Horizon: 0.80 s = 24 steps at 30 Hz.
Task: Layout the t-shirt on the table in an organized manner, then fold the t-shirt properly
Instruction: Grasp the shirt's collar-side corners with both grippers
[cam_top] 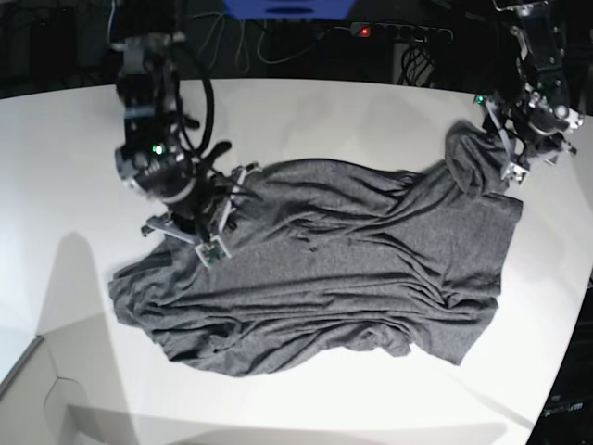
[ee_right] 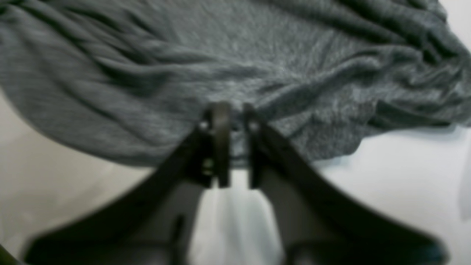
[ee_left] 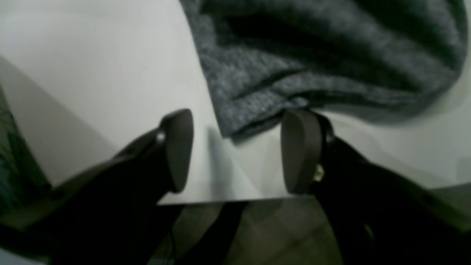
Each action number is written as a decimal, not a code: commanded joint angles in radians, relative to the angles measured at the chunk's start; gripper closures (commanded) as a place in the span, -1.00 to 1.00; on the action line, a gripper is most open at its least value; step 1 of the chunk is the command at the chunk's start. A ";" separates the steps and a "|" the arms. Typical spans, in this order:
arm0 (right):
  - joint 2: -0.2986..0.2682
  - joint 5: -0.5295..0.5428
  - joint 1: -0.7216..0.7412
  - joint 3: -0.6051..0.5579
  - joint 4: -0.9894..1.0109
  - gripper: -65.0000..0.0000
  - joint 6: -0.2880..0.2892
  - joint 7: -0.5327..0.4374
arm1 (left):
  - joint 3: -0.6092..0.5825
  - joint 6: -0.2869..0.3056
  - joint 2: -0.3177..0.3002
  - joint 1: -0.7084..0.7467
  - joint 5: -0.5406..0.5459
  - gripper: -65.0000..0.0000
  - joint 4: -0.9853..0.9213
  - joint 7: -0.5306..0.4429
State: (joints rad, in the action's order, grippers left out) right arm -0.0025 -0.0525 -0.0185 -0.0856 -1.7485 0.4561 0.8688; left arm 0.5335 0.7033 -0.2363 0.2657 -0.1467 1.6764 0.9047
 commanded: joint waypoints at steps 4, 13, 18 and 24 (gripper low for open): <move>-0.003 0.006 0.013 0.004 0.029 0.16 -0.001 -0.027 | 0.079 -0.005 -0.022 -0.024 0.003 -0.15 0.116 -0.012; -0.003 0.004 0.071 0.005 0.146 0.00 -0.003 -0.055 | 0.102 -0.005 -0.015 -0.213 0.003 -0.15 0.031 -0.012; -0.001 0.004 0.099 0.077 0.187 0.00 -0.003 -0.055 | 0.101 -0.005 0.008 -0.331 0.002 -0.15 -0.115 -0.020; -0.003 0.004 0.136 0.142 0.250 0.00 -0.003 -0.055 | -0.029 -0.005 0.007 -0.368 0.003 -0.15 -0.244 -0.025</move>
State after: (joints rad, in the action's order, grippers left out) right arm -0.0051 -0.0620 0.1017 0.0540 -1.4849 0.4553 0.8265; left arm 0.4946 0.7052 -0.2131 -0.0856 -0.1429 1.4155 0.8894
